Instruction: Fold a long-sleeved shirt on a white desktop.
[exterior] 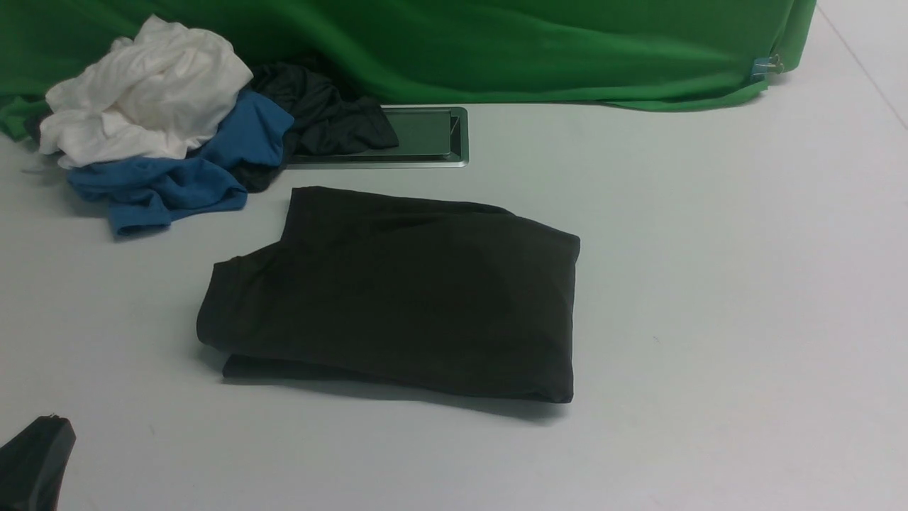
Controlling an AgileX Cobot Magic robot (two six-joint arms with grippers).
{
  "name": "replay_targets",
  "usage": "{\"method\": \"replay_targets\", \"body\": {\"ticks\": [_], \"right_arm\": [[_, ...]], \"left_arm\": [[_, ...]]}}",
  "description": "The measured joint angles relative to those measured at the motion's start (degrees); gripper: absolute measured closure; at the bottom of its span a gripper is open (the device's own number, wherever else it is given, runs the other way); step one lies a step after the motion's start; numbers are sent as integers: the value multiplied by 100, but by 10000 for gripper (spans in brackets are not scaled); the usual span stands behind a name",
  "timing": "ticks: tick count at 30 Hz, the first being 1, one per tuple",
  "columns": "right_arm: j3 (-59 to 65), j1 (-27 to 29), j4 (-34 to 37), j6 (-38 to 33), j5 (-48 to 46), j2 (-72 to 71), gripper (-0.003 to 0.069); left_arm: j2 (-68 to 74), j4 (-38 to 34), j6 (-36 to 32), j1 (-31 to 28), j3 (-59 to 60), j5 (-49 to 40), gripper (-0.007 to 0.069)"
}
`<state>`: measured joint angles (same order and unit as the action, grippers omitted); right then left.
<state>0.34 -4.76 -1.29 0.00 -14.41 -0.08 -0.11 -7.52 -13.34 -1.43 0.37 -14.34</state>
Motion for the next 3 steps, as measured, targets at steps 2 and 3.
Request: {"method": "replay_targets", "body": {"ticks": [2, 3], "right_arm": [[0, 0, 0, 0, 0, 0, 440], [0, 0, 0, 0, 0, 0, 436]], "left_arm": [[0, 0, 0, 0, 0, 0, 603], [0, 0, 0, 0, 0, 0, 603]]}}
